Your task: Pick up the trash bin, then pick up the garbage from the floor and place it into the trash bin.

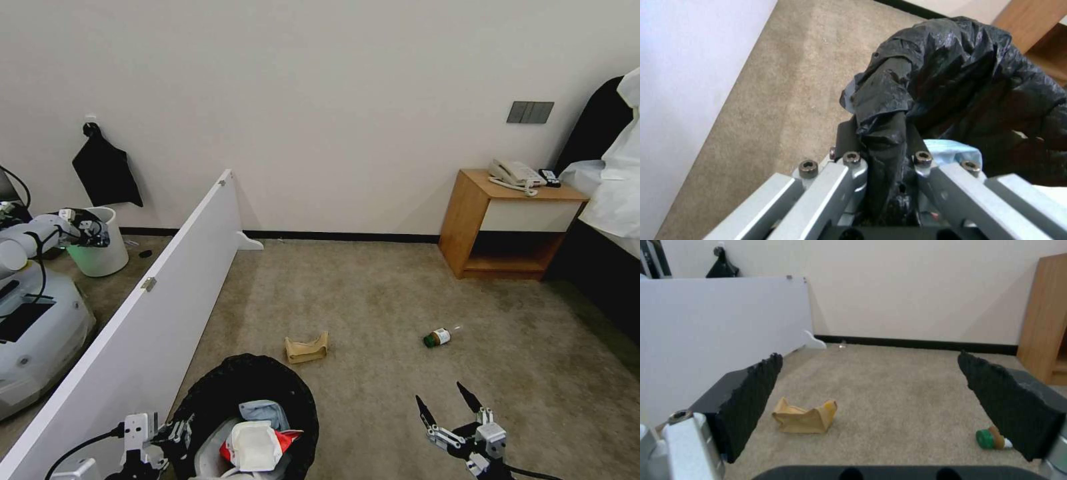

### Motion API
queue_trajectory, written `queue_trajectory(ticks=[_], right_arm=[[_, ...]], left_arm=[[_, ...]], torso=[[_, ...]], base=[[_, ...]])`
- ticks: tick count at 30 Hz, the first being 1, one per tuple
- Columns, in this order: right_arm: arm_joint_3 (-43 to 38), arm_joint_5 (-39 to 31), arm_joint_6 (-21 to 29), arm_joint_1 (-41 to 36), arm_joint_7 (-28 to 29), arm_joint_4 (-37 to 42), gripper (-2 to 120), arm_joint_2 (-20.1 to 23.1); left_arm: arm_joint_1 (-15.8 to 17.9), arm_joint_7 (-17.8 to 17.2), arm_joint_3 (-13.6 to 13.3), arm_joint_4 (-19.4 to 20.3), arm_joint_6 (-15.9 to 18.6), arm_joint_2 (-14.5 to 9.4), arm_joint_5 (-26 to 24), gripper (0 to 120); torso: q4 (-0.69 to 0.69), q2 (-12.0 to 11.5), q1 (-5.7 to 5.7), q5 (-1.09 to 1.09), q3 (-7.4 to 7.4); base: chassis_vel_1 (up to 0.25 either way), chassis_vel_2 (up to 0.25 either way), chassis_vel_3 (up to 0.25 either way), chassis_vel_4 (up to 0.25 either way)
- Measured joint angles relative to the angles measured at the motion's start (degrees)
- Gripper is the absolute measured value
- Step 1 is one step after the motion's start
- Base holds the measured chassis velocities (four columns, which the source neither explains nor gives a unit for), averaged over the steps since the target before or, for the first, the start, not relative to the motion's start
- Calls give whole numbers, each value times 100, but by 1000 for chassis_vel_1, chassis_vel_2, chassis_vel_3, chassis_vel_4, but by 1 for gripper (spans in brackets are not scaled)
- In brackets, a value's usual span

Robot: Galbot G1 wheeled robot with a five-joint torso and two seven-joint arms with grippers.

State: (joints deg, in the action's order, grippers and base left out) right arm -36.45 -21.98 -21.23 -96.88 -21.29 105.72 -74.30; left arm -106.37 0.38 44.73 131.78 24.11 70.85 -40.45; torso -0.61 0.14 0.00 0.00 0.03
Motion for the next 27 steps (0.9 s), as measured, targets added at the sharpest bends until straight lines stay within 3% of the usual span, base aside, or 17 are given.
queue_trajectory(ticks=[27], right_arm=[[-4,9,8,1,-9,10,100,15]], left_arm=[[-5,-128,-107,44,-61,-14,-36,5]], torso=[[0,0,0,0,0]], base=[[-43,47,43,-47]])
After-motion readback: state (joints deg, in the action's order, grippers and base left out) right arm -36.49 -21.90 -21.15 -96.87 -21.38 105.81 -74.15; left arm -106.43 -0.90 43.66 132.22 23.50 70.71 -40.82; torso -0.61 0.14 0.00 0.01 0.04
